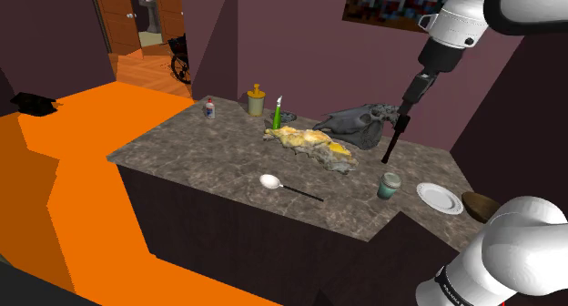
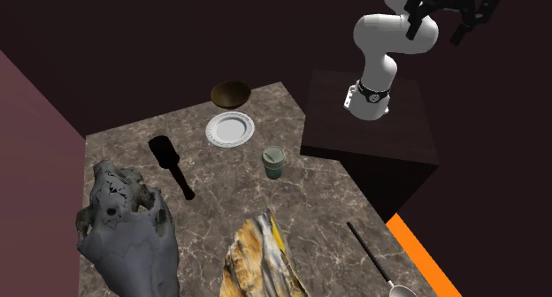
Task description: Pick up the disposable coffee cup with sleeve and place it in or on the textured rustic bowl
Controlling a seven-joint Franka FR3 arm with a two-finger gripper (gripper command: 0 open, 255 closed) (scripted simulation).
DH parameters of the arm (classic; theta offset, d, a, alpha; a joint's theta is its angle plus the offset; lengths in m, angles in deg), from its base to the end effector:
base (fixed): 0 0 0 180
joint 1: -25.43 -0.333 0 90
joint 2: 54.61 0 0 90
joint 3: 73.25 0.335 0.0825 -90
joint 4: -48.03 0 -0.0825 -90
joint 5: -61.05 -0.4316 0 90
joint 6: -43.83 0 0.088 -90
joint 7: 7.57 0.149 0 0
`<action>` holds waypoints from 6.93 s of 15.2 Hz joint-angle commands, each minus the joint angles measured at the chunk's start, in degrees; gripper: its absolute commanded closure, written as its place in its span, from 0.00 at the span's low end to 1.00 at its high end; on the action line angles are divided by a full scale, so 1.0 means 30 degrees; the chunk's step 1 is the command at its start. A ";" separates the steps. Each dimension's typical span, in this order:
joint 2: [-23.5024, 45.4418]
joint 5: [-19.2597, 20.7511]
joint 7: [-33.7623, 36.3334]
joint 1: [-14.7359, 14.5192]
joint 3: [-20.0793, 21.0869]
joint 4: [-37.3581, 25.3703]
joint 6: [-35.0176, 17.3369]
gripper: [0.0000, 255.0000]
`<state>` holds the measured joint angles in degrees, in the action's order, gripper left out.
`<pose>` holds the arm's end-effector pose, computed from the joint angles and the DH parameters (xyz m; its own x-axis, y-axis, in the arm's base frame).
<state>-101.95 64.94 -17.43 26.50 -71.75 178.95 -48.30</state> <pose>0.3384 -0.0047 0.6171 0.9758 0.1750 0.1313 0.1610 -0.9807 0.1107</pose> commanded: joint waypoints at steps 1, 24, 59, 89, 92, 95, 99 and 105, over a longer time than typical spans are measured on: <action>0.0000 0.0000 0.0000 0.0000 0.0000 0.0000 0.0000 0.00; 0.6705 0.3131 -0.8238 0.1326 -0.8391 0.6056 -1.1714 0.00; 2.2784 -0.8677 -2.2040 0.2812 -0.9968 0.1644 -2.0173 1.00; 1.6796 -0.2283 -1.7499 0.0655 -1.2959 0.1455 -1.5137 1.00; 1.6101 -0.1645 -1.7038 0.0612 -1.3010 0.1232 -1.4373 1.00; 1.5578 -0.1195 -1.6710 0.0600 -1.3011 0.1023 -1.3751 1.00; 1.4872 -0.0551 -1.8231 0.1588 -1.3995 0.1451 -1.3636 1.00; 1.4447 -0.0069 -2.0928 0.3026 -1.5583 0.1418 -1.3336 1.00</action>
<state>-58.59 64.70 -78.68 34.92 -117.71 183.51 -88.58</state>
